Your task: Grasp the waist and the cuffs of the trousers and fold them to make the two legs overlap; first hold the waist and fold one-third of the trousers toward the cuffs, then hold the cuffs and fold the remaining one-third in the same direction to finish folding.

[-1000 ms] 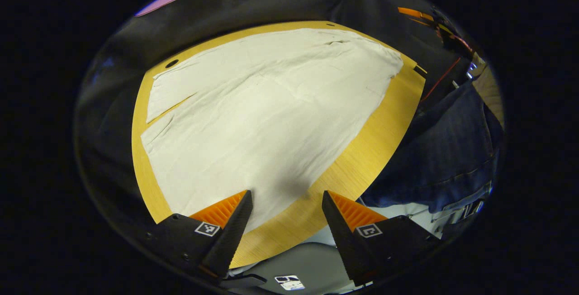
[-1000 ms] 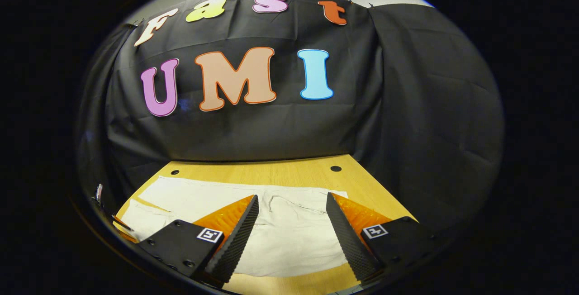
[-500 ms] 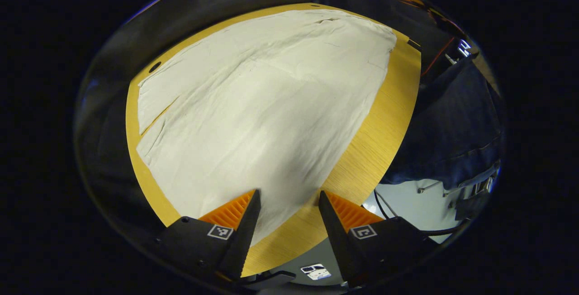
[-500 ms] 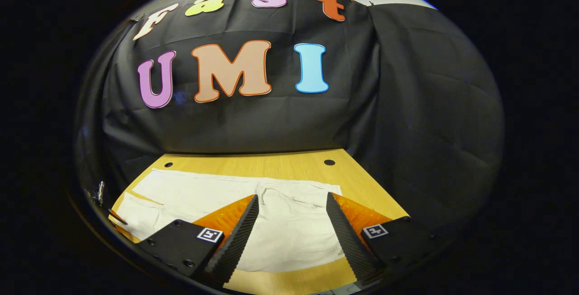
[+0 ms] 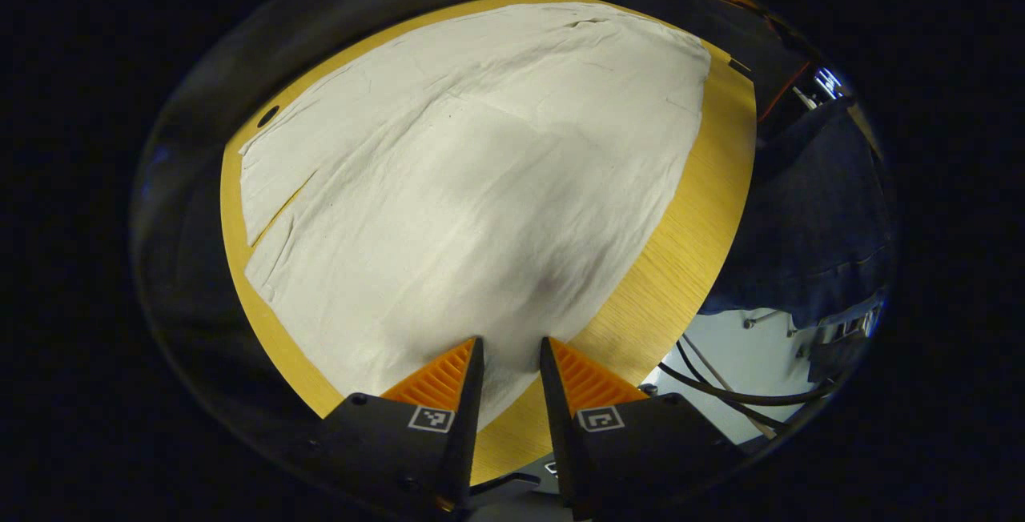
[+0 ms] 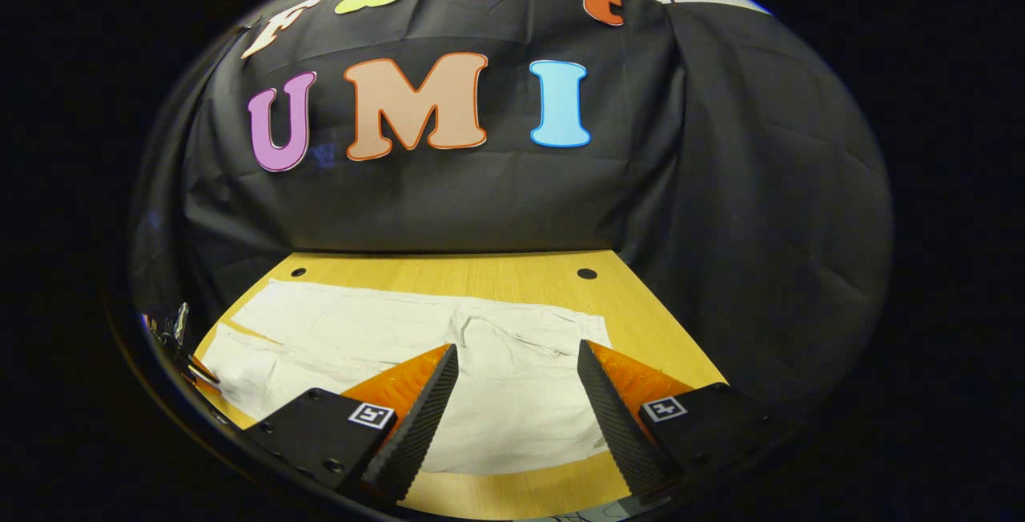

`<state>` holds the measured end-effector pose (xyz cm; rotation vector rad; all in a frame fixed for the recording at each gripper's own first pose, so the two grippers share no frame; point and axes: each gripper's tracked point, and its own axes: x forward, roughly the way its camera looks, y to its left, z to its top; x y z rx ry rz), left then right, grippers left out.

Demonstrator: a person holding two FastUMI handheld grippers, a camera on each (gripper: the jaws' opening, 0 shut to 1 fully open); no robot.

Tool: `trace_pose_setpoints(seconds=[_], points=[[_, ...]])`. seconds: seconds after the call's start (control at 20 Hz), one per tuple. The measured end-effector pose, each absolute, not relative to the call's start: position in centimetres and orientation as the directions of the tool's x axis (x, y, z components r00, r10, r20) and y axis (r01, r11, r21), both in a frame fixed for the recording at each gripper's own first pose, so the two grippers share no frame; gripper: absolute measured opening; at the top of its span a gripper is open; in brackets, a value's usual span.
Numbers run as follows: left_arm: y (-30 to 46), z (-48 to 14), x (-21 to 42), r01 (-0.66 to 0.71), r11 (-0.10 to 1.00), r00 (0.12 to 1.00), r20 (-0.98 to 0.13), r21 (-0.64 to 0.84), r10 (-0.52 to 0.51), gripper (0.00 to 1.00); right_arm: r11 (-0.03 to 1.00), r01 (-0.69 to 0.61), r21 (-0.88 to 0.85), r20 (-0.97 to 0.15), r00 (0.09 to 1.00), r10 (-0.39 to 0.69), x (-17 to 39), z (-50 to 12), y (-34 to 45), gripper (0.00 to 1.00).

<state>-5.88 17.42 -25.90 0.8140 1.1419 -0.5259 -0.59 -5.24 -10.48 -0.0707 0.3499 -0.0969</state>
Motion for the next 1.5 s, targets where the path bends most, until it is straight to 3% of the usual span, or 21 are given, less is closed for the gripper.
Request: trace_pose_setpoints(seconds=[0.1,0.3,0.35,0.55,0.65,0.9,1.3,1.5], points=[[17.5,-25.8,-5.6,0.746,0.598,0.332,-0.942,0.294,0.049,0.33,0.995,0.054,-0.089,-0.365,0.927,-0.083,-0.2,-11.2,-5.1,0.96],[17.9,-25.7,-5.0,0.757,0.588,0.301,-0.951,0.285,0.073,0.06,0.994,-0.024,-0.110,-0.412,0.911,-0.023,0.5,-12.6,-4.9,0.97],[17.9,-25.6,-5.1,0.761,0.587,0.287,-0.955,0.276,0.077,0.00,0.992,-0.047,-0.117,-0.424,0.906,-0.007,0.6,-12.9,-4.9,0.94],[18.0,-25.6,-5.1,0.769,0.594,0.229,-0.969,0.238,0.092,0.00,0.977,-0.135,-0.167,-0.493,0.869,0.035,1.1,-15.0,-5.9,0.97],[18.0,-25.6,-5.0,0.769,0.598,0.210,-0.973,0.227,0.099,0.00,0.960,-0.180,-0.213,-0.532,0.846,0.041,0.7,-16.4,-7.0,0.93],[18.0,-25.7,-4.9,0.783,0.579,0.190,-0.974,0.227,0.125,0.00,0.913,-0.294,-0.283,-0.644,0.763,0.046,-1.0,-20.7,-9.8,0.98],[18.0,-25.9,-4.9,0.783,0.570,0.206,-0.968,0.251,0.142,0.00,0.726,-0.621,-0.297,-0.853,0.514,0.091,-4.8,-28.1,-11.0,0.98],[18.0,-26.0,-4.9,0.774,0.576,0.211,-0.965,0.262,0.155,0.00,0.656,-0.708,-0.261,-0.907,0.412,0.084,-5.5,-30.9,-10.7,0.98]])
